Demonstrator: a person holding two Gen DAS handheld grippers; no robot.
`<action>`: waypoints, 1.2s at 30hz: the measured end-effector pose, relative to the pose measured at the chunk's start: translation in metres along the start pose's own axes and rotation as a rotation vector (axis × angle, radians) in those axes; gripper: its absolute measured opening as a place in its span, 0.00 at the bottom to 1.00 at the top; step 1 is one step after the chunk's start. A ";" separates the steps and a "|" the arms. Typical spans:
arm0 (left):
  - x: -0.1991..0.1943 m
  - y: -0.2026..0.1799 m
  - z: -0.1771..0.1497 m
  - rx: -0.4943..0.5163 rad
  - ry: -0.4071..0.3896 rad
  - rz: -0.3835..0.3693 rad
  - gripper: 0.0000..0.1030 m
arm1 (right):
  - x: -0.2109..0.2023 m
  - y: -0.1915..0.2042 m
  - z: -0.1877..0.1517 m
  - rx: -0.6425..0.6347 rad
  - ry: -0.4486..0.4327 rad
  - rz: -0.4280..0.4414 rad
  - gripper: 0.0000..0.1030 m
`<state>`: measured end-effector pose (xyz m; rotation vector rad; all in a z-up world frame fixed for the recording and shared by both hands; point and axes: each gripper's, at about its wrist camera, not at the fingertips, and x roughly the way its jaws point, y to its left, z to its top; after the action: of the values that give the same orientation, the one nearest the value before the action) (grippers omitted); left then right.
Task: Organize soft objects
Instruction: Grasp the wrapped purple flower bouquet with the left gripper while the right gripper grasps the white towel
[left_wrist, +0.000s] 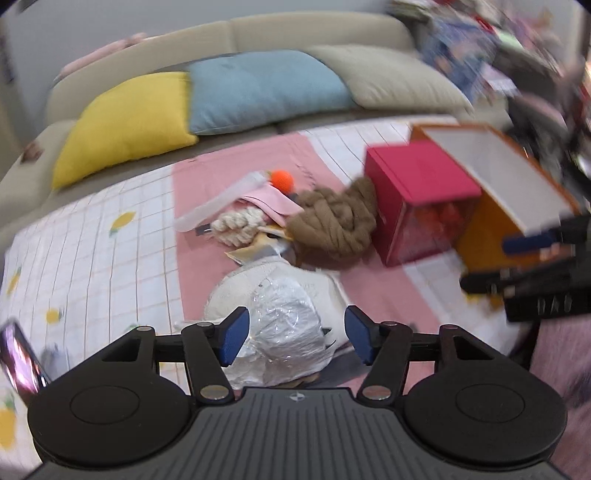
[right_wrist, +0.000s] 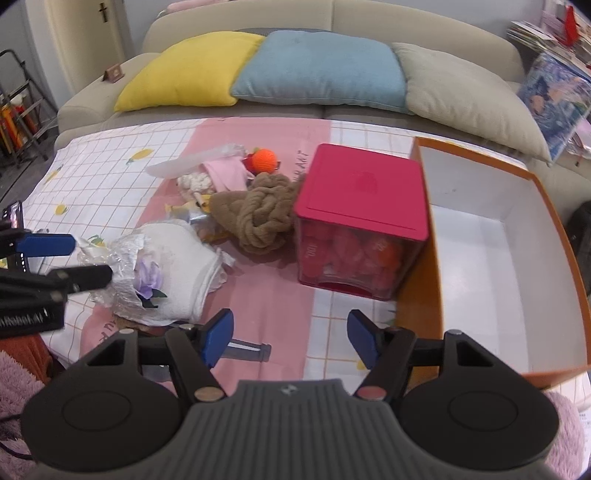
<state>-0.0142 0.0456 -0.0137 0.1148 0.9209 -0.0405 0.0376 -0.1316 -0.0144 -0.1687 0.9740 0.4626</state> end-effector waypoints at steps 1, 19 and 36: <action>0.003 -0.001 0.000 0.029 0.000 0.008 0.70 | 0.002 0.000 0.000 -0.004 0.006 0.006 0.66; 0.068 -0.040 -0.021 0.610 0.135 0.088 0.86 | 0.038 0.029 0.011 -0.095 0.086 0.064 0.71; 0.063 0.000 -0.005 0.324 0.034 0.176 0.47 | 0.056 0.029 0.013 -0.079 0.099 0.121 0.63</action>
<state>0.0201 0.0470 -0.0670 0.4980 0.9295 -0.0242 0.0604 -0.0843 -0.0515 -0.2066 1.0674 0.6090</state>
